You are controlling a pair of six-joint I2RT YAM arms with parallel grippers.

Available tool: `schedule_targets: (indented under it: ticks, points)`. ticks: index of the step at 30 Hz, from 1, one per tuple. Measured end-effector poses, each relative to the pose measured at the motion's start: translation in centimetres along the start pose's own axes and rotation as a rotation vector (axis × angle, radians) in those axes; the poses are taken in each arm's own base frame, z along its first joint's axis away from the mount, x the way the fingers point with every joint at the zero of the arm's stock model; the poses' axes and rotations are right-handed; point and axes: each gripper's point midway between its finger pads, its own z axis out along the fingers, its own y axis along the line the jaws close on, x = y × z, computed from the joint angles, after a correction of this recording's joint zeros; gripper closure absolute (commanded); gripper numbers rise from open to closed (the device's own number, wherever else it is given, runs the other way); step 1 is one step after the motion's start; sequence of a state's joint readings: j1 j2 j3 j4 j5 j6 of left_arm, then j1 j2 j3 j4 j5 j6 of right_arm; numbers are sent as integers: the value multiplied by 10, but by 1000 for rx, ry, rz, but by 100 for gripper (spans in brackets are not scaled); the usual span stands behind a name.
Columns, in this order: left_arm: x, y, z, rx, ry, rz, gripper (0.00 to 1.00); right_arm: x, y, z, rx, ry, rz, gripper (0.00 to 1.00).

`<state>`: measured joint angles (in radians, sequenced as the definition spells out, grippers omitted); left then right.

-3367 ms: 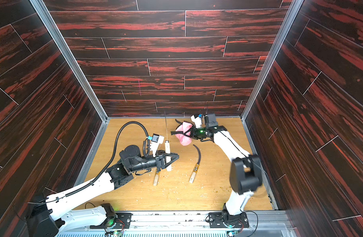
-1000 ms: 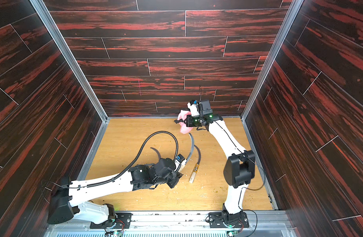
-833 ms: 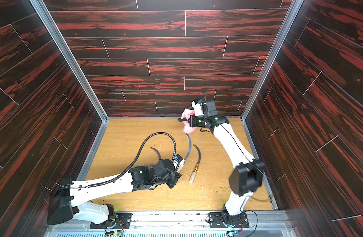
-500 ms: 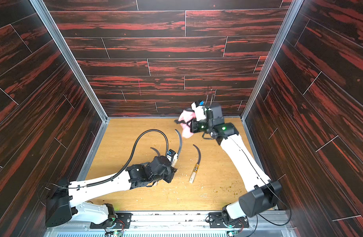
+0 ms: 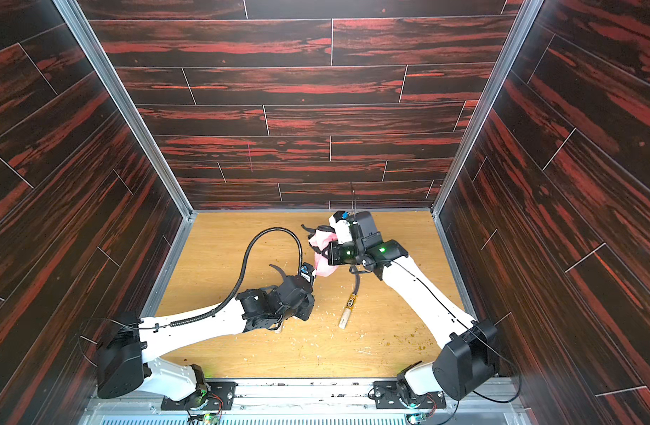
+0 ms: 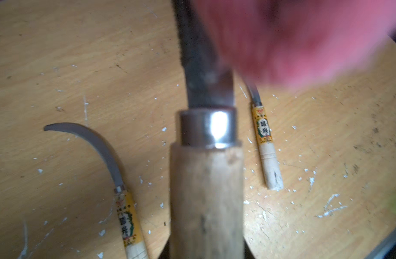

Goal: Wipe small sickles with rags
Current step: Wipe the small sickle.

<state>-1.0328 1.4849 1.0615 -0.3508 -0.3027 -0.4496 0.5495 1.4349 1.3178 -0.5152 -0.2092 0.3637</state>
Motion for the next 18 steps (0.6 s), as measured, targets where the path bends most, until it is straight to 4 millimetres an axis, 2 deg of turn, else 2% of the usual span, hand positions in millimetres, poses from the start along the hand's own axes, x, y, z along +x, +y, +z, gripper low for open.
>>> schedule_targets:
  ticks: [4,13,18]
  points:
    - [-3,5,4,-42,5,1,100,3,4,4,6,-1,15,100]
    - [-3,6,6,-37,23,-3,100,4,-5,11,53,7,36,100]
    - [6,7,6,-12,45,-9,100,-11,-14,23,68,13,41,100]
